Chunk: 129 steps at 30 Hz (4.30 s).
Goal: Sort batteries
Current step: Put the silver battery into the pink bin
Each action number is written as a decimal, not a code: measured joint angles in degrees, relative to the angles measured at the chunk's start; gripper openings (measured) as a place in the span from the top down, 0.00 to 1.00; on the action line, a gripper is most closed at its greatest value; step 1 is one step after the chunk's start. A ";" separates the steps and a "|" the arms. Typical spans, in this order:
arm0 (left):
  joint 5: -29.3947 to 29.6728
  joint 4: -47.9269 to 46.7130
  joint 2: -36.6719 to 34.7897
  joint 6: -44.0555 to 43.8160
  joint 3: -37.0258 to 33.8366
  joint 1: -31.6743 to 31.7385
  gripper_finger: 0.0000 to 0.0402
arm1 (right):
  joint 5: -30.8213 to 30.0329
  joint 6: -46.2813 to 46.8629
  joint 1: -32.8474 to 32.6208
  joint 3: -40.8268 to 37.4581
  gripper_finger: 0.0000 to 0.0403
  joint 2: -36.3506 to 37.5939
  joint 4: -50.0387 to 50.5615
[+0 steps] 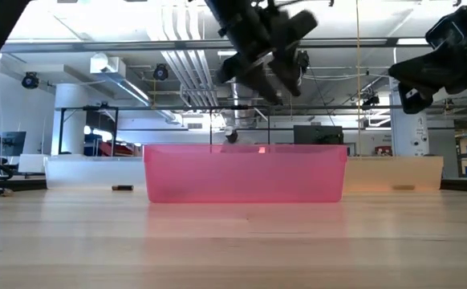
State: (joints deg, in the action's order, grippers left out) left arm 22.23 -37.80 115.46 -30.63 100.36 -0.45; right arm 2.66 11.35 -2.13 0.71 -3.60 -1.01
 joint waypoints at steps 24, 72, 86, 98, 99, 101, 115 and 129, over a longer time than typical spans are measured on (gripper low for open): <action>-0.91 -29.26 2.12 -38.90 4.95 1.72 0.49 | 0.14 1.60 0.00 0.00 0.97 0.07 0.19; -39.75 -29.28 -8.94 5.59 -21.95 -56.41 0.59 | 0.43 23.87 0.00 0.47 0.97 0.16 -3.96; -39.93 -21.73 -9.75 7.49 -34.10 -57.81 0.59 | -0.70 49.42 0.02 1.74 0.97 0.11 -3.92; -38.78 -14.99 -9.24 4.38 -38.35 -58.23 0.67 | 0.67 50.49 0.02 1.81 0.97 0.11 -4.38; -39.01 -14.07 -9.41 3.31 -38.83 -58.22 0.68 | 1.96 51.22 -0.01 1.83 0.97 0.11 -4.86; -39.18 -12.73 -9.44 1.93 -39.05 -58.38 0.70 | 3.33 52.06 -0.51 2.51 0.97 0.11 -5.30; -38.66 -10.05 -9.46 1.96 -41.73 -57.95 0.95 | -6.39 33.95 -1.11 20.80 0.97 -12.23 -5.30; -17.06 -28.10 -14.18 2.13 -30.63 -41.80 0.94 | 0.32 25.58 -0.88 31.56 0.97 -30.46 -2.31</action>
State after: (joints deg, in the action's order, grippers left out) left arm 5.17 -65.90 101.28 -28.50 69.73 -42.25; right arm 2.98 36.93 -3.01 32.27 -34.06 -3.32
